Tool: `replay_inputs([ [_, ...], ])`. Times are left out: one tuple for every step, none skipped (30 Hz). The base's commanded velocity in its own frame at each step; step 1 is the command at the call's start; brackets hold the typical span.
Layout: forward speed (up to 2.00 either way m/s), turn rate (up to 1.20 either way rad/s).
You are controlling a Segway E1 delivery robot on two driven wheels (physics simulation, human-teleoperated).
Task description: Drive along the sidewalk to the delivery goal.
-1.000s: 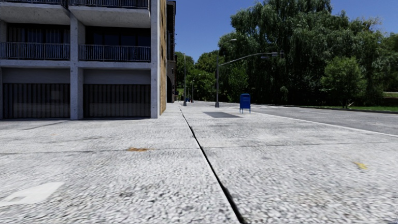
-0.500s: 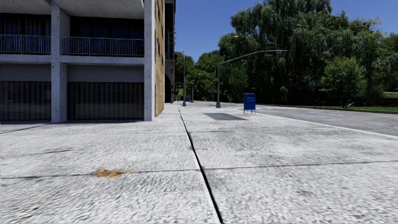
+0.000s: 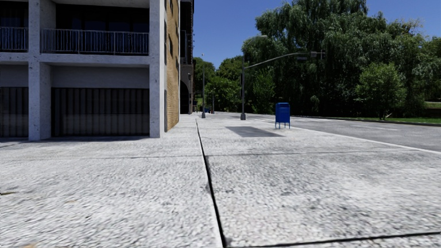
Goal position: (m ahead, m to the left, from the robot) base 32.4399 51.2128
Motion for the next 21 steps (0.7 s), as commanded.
replay_inputs([
  [2.00,0.00],
  [2.00,0.00],
  [2.00,0.00],
  [2.00,0.00],
  [2.00,0.00],
  [2.00,0.00],
  [2.00,0.00],
  [2.00,0.00],
  [2.00,0.00],
  [2.00,0.00],
  [2.00,0.00],
  [2.00,0.00],
  [2.00,0.00],
  [2.00,0.00],
  [2.00,0.00],
  [2.00,0.00],
  [2.00,0.00],
  [2.00,0.00],
  [2.00,0.00],
  [2.00,0.00],
  [2.00,0.00],
])
